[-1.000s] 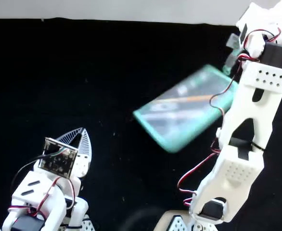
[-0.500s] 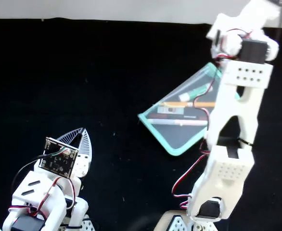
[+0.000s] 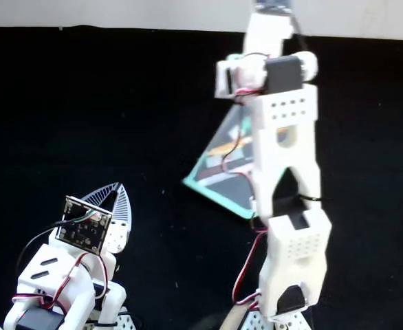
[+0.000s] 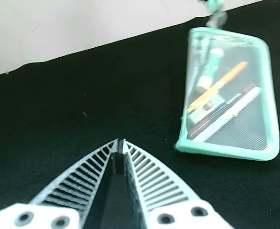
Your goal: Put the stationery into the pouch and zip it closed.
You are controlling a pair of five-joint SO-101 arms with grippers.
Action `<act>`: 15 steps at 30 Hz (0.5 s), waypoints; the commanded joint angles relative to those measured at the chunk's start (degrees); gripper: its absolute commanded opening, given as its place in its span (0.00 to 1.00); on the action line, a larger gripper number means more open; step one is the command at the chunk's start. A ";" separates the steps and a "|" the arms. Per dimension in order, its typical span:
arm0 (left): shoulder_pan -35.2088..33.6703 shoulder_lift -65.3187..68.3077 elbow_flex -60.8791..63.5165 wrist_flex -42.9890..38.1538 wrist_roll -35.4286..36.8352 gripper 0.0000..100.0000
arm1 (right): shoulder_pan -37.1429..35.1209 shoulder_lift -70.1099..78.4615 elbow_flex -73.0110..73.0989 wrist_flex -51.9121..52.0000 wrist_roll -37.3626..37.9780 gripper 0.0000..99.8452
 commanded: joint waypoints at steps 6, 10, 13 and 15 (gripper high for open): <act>-0.04 -0.04 0.13 0.09 -0.44 0.01 | -12.35 -1.36 10.15 0.66 0.70 0.23; -0.04 -0.04 0.04 -0.18 -0.44 0.01 | -12.97 -1.45 17.63 0.66 0.44 0.34; -0.04 -0.04 0.04 -0.26 -0.44 0.01 | -13.14 -1.45 18.24 0.66 0.44 0.33; -0.04 -0.04 0.04 -0.26 -0.44 0.01 | -13.23 -1.45 17.89 0.66 0.44 0.33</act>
